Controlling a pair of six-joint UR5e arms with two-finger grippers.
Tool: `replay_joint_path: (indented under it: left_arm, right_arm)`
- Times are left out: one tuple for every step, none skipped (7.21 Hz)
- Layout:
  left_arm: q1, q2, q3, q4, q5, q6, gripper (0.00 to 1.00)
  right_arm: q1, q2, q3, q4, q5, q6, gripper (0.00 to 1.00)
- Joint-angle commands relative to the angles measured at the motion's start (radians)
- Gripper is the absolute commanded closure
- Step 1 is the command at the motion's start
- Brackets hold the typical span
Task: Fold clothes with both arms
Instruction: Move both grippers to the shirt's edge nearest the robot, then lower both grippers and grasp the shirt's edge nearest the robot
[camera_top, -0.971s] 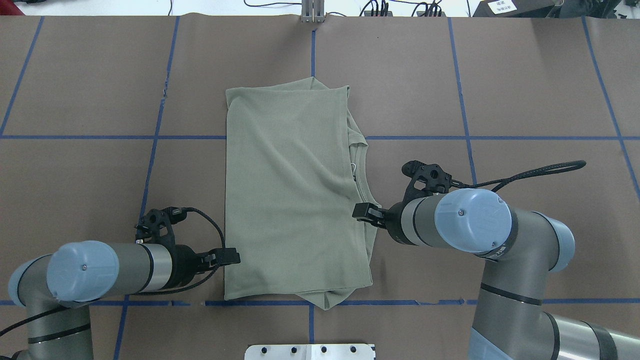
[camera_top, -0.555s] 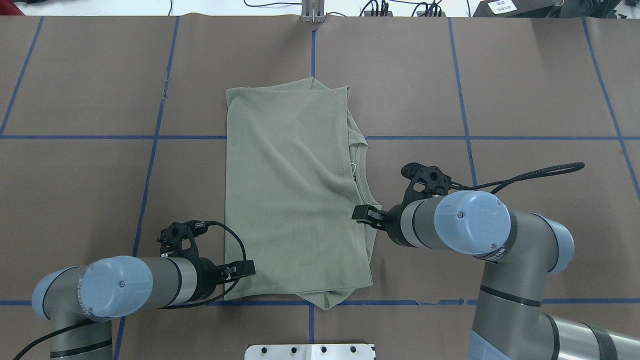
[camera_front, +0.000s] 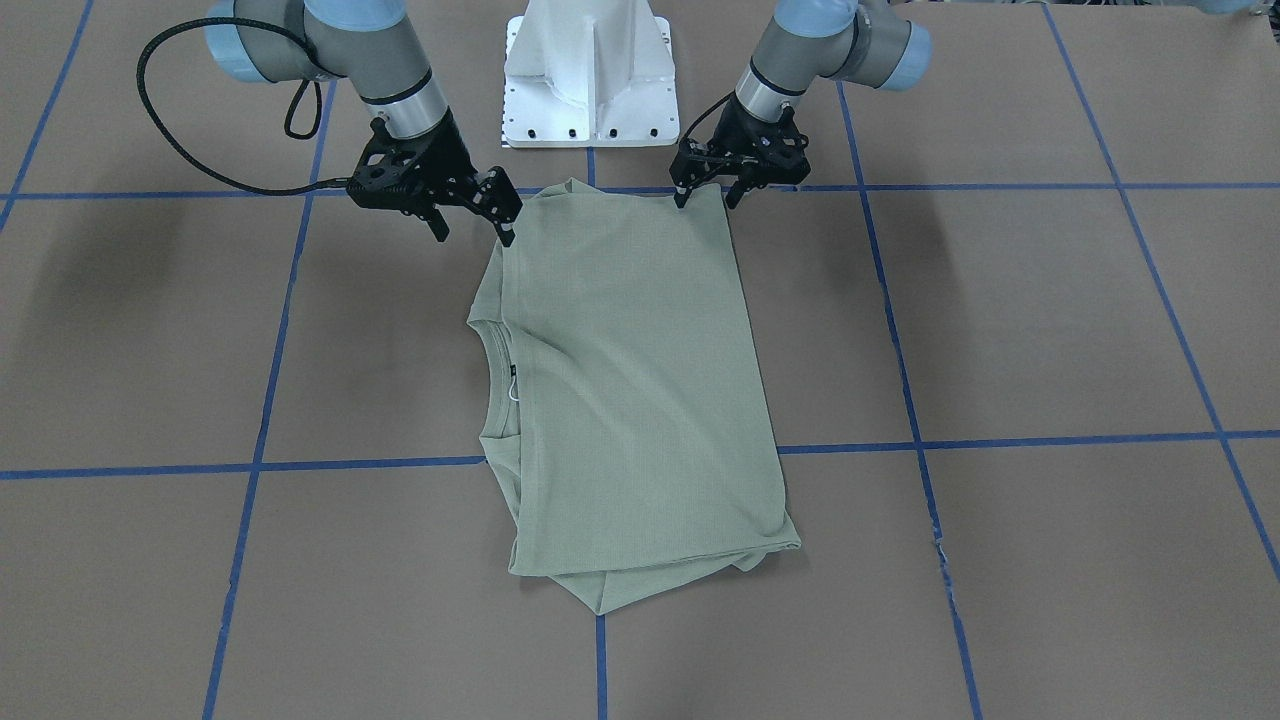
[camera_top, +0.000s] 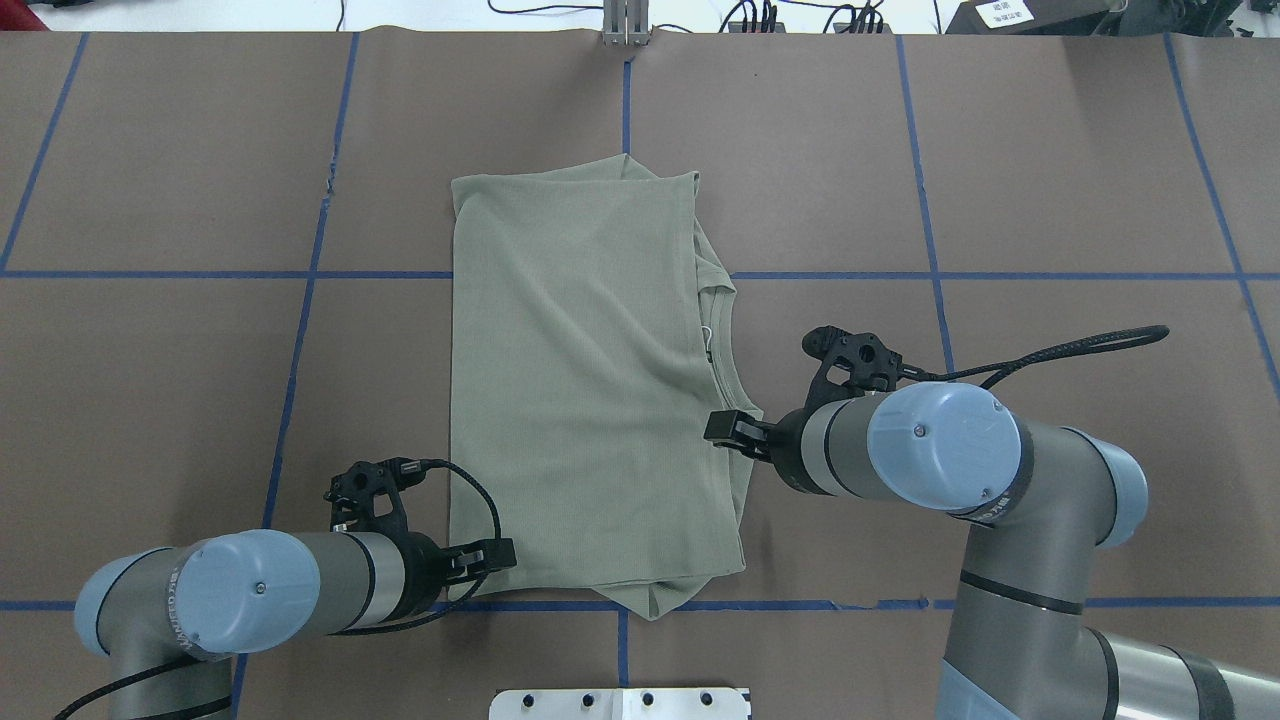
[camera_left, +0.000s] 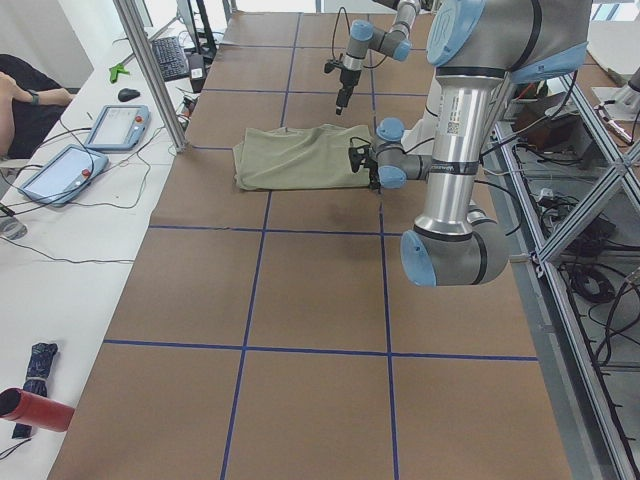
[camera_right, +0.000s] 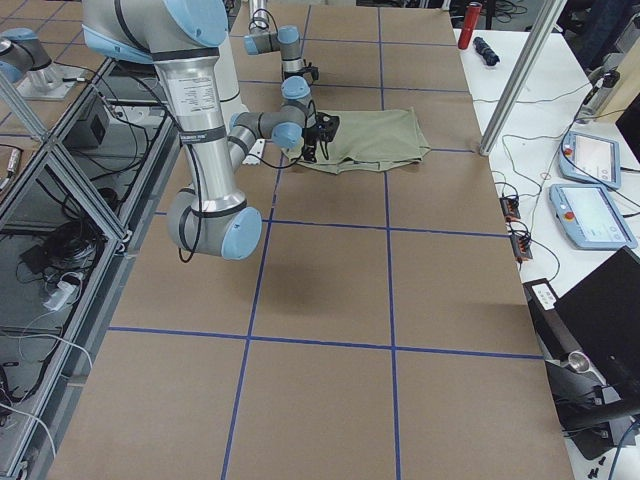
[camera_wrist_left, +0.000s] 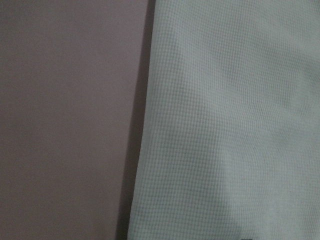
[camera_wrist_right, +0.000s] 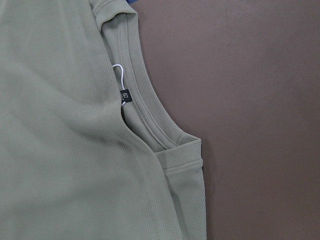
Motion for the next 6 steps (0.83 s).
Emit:
replay_joint_path:
  left_arm:
    - [0.004,-0.002,0.000,0.000,0.000,-0.002,0.11]
    - [0.004,-0.002,0.000,0.000,0.000,-0.012,0.23]
    - [0.004,-0.002,0.000,0.000,0.000,-0.031,0.55]
    - [0.004,-0.002,-0.002,0.000,-0.002,-0.031,0.93]
    - [0.004,0.000,-0.005,0.000,-0.002,-0.031,1.00]
    - [0.004,0.000,-0.014,0.000,-0.002,-0.031,1.00]
  right_arm:
    - [0.000,0.000,0.000,0.000,0.000,0.000,0.00]
    - [0.000,0.000,0.000,0.000,0.000,0.000,0.00]
    - [-0.002,-0.002,0.000,0.000,0.000,0.000,0.00]
    - [-0.008,-0.005,-0.002,0.000,-0.006,0.005,0.00]
    - [-0.040,-0.005,-0.002,0.000,-0.056,0.046,0.00]
    - [-0.064,-0.002,-0.002,-0.005,-0.090,0.130,0.00]
